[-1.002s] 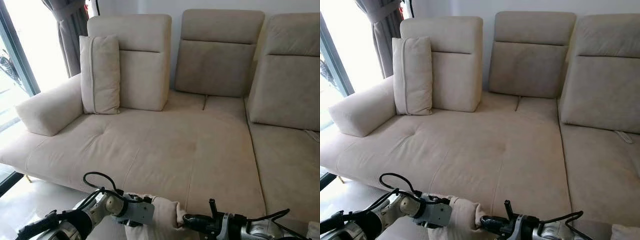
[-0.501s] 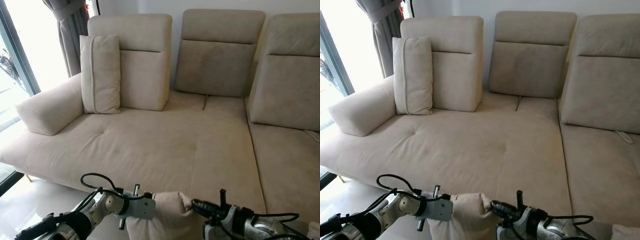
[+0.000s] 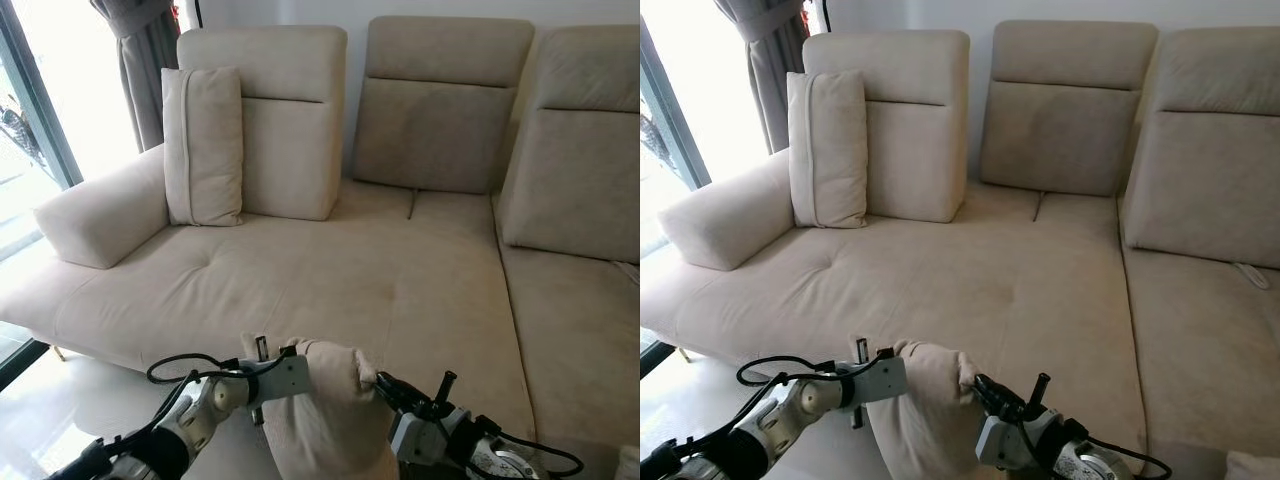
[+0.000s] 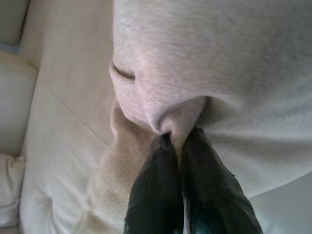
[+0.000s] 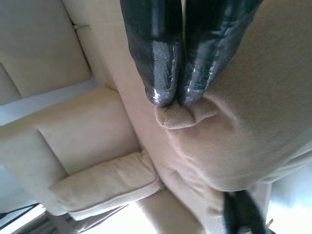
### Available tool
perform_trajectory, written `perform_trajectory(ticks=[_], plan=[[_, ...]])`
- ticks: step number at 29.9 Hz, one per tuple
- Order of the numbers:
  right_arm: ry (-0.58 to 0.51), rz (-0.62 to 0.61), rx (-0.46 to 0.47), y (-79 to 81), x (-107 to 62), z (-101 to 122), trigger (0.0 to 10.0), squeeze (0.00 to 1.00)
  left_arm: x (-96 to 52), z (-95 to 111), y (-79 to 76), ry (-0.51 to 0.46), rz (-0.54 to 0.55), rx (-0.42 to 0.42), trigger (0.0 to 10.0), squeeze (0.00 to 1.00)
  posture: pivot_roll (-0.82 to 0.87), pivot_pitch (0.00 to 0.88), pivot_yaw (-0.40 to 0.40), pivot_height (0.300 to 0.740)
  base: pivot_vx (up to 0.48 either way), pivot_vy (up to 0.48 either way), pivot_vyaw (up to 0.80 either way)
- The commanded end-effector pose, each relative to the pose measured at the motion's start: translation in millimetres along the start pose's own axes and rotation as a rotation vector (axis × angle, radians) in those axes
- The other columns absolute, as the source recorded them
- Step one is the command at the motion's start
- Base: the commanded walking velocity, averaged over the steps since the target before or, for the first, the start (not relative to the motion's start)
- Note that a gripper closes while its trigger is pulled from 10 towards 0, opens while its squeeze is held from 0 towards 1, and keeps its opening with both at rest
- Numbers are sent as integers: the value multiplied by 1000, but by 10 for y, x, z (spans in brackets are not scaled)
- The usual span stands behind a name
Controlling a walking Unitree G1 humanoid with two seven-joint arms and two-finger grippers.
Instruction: Move the pillow to the sofa from floor
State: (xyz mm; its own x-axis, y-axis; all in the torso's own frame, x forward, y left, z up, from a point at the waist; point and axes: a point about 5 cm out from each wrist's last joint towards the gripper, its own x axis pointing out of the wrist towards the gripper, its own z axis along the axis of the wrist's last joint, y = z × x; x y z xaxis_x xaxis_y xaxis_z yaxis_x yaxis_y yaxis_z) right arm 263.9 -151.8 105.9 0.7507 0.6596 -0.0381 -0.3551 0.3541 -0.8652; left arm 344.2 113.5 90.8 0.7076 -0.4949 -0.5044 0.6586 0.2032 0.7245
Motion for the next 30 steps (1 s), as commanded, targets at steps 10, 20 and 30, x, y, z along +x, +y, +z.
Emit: perform_trajectory(ticks=[10,20,30], plan=[[-45,-75,2,-179,48,90,10000,0,-121,71,222,18,23,134,10000,0,161,0,15,604,0,0,0],[-63,-79,12,-163,70,153,10000,0,-115,65,165,34,1,116,10000,0,153,0,15,639,0,0,0],[-55,-116,60,-172,81,211,10000,0,-111,115,166,31,1,118,10000,0,144,0,12,659,0,0,0]])
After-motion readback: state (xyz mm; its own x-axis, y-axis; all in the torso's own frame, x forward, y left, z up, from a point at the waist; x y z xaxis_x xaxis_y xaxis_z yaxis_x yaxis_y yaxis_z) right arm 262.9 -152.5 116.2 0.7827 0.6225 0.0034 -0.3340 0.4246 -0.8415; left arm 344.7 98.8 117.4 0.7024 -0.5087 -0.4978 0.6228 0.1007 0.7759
